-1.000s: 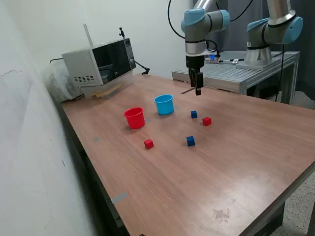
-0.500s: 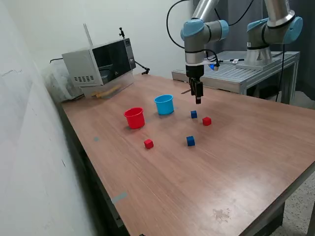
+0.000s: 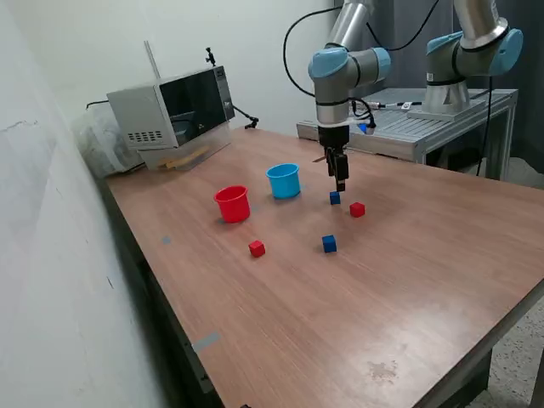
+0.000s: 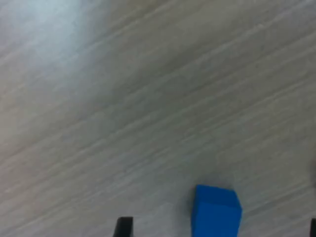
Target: Place red objects in the red bin, and blue objects in the blue bin.
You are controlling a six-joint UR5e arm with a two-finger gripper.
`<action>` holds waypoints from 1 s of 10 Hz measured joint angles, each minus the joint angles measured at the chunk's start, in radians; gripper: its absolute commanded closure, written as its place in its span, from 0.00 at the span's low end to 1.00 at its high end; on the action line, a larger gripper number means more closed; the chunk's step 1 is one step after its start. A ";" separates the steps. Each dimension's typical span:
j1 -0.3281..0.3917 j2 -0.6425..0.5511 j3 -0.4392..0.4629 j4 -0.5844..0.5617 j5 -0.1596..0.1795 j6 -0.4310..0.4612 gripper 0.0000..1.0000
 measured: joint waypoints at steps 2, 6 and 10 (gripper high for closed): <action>0.001 0.023 -0.022 0.001 0.006 0.000 0.00; -0.002 0.035 -0.031 0.006 0.007 0.000 0.00; -0.007 0.036 -0.027 0.012 0.007 0.000 1.00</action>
